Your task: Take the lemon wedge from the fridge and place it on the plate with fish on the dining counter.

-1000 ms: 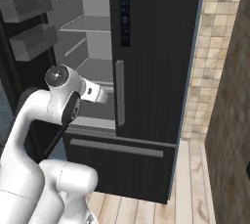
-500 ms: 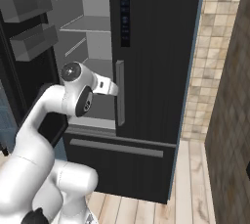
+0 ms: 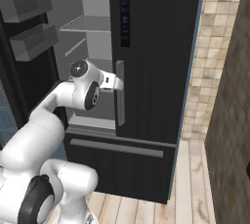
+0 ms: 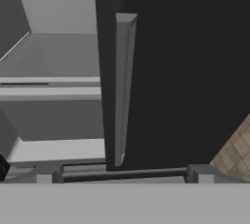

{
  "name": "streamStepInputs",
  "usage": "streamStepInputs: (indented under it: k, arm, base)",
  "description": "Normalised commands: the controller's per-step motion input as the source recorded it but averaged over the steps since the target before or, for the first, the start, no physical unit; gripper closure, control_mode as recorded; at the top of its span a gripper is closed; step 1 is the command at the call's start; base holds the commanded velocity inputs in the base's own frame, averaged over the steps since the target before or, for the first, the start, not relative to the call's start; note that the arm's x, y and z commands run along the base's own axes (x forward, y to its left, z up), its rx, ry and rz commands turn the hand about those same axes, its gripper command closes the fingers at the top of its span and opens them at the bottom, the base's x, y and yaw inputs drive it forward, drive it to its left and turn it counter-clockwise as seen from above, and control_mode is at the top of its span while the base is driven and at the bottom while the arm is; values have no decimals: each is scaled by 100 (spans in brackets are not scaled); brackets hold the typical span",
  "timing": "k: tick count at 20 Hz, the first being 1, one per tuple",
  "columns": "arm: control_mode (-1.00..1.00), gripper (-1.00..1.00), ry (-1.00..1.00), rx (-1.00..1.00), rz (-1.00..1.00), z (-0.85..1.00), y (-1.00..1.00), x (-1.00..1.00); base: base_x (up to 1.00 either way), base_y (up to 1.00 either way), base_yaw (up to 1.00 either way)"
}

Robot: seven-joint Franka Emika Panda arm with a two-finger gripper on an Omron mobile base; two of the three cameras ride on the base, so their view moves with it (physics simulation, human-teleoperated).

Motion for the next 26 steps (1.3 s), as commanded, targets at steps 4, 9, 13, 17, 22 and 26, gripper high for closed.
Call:
streamStepInputs:
  k: [4,9,13,17,22,26]
  arm:
    - [-100,-100,2,0,0,0,-1,6]
    - [-100,-100,4,0,0,-6,0,22]
    - [-100,-100,0,0,0,-4,-5,25]
    - [-100,-100,0,0,0,-4,-9,29]
    - [-100,-100,0,0,0,-8,-3,32]
    - [-100,-100,0,0,0,-28,0,35]
  base:
    - [0,0,0]
    - [0,0,0]
    - [0,0,0]
    - [0,0,0]
    - [0,0,0]
    - [0,0,0]
